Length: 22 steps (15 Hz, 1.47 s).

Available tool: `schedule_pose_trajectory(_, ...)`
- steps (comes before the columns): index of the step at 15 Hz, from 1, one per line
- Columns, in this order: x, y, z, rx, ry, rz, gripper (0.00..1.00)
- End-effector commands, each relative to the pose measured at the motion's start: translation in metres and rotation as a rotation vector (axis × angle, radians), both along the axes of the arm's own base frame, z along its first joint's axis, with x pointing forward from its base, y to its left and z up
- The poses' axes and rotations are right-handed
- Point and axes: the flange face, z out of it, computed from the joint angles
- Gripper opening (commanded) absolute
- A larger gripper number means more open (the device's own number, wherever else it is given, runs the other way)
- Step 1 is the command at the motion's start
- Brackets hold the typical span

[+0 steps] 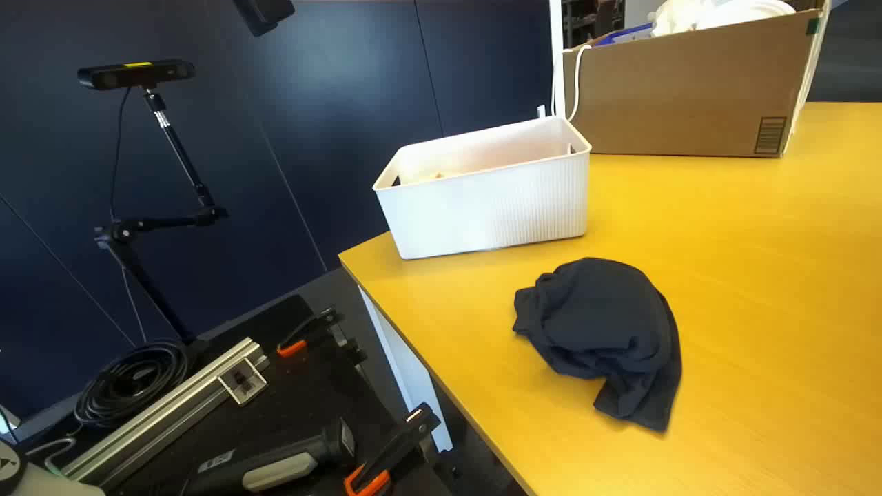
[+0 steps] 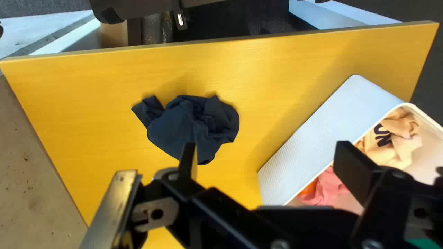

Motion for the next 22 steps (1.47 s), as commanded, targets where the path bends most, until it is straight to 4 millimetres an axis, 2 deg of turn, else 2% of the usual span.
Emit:
schedule_pose_trajectory(1, 0.000, 0.000, 0.000, 0.000, 0.000, 0.000, 1.00)
schedule_pose_trajectory(6, 0.000, 0.000, 0.000, 0.000, 0.000, 0.000, 1.00)
schedule_pose_trajectory(7, 0.009, -0.008, -0.004, -0.039, 0.006, 0.006, 1.00)
schedule_pose_trajectory(8, 0.017, -0.019, -0.014, -0.049, 0.037, 0.003, 1.00)
schedule_pose_trajectory(11, 0.022, -0.039, -0.035, -0.077, 0.080, 0.009, 1.00)
schedule_pose_trajectory(12, 0.027, -0.051, -0.046, -0.086, 0.085, 0.012, 1.00)
schedule_pose_trajectory(14, 0.047, -0.069, -0.077, -0.083, 0.066, 0.040, 1.00)
schedule_pose_trajectory(16, 0.074, -0.076, -0.109, -0.077, 0.029, 0.080, 1.00)
schedule_pose_trajectory(19, 0.111, -0.065, -0.148, -0.069, -0.023, 0.163, 1.00)
schedule_pose_trajectory(21, 0.129, -0.037, -0.169, -0.063, -0.037, 0.242, 1.00)
schedule_pose_trajectory(22, 0.131, -0.023, -0.180, -0.072, -0.006, 0.291, 1.00)
